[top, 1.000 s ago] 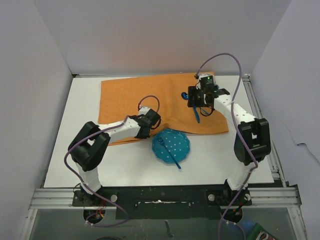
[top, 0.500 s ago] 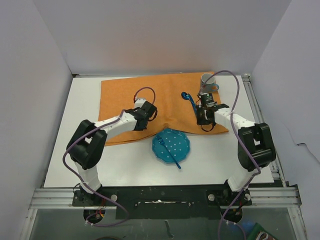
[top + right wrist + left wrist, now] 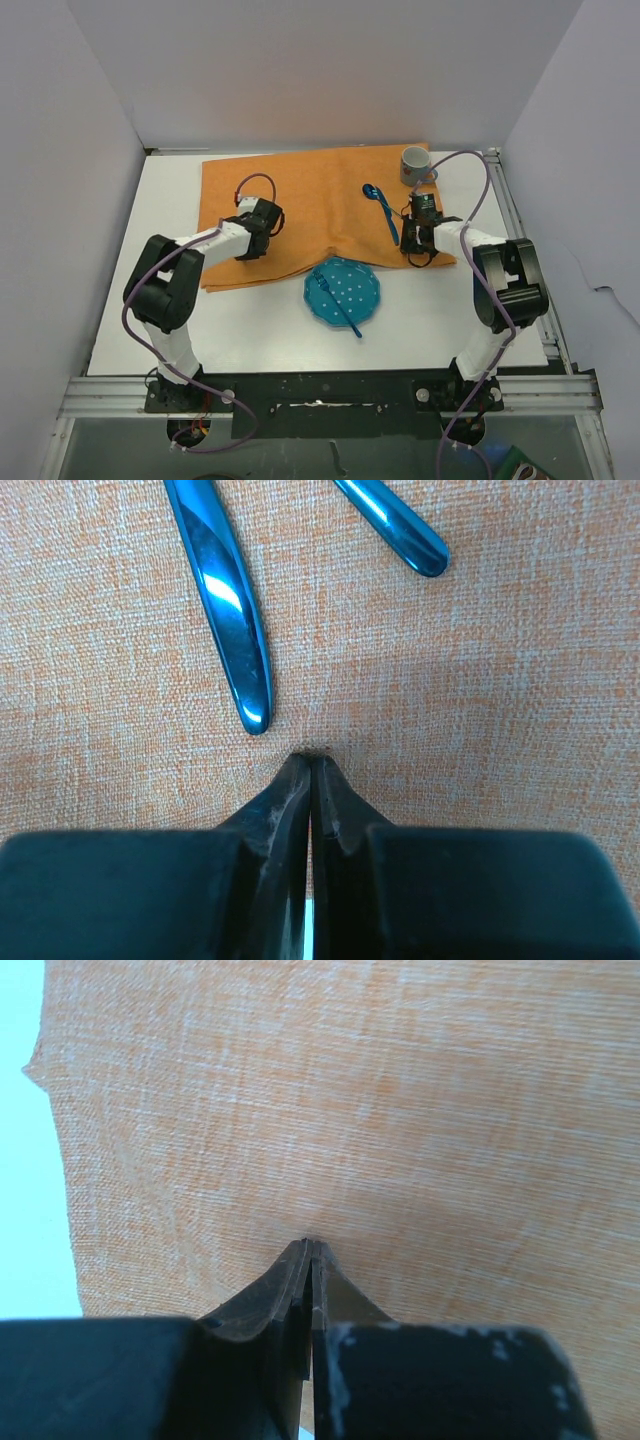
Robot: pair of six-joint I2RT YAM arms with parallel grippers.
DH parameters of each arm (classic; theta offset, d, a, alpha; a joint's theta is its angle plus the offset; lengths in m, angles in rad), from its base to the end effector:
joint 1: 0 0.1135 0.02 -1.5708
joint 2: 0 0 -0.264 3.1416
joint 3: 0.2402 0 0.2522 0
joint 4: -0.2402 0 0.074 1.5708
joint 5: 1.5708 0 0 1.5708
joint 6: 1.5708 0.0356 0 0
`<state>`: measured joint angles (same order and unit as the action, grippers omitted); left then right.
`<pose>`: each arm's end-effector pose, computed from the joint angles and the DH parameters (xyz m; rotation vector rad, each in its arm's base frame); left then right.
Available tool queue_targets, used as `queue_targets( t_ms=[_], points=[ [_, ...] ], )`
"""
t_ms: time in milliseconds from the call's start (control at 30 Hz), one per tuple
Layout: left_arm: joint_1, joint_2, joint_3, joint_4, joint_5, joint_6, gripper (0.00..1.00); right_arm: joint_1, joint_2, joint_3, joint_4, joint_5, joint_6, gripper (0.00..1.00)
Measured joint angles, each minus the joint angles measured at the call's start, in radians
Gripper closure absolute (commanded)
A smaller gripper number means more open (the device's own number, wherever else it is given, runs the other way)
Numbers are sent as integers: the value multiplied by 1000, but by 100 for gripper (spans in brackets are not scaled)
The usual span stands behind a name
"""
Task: Set the dinner table for one person
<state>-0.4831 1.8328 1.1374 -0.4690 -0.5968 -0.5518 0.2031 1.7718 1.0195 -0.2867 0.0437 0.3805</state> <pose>0.3244 -0.1476 0.1626 -0.2415 2.4657 0.4089 0.3413 0.0687 0.1542 0.2473 2.6043 0.1502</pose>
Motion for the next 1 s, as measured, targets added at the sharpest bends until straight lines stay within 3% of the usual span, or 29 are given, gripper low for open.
queue_targets(
  t_ms=[300, 567, 800, 1000],
  points=[
    [50, 2, -55, 26, -29, -9, 99, -3, -14, -46, 81, 16, 67, 100],
    [80, -3, -80, 78, -53, -13, 99, -5, -35, -56, 49, 59, 119, 100],
    [82, -12, -96, 97, -56, -17, 99, -6, -105, -71, -99, 111, 134, 100],
    [70, -55, -126, 86, -41, -40, 99, -3, -311, -95, -269, 98, 132, 100]
  ],
)
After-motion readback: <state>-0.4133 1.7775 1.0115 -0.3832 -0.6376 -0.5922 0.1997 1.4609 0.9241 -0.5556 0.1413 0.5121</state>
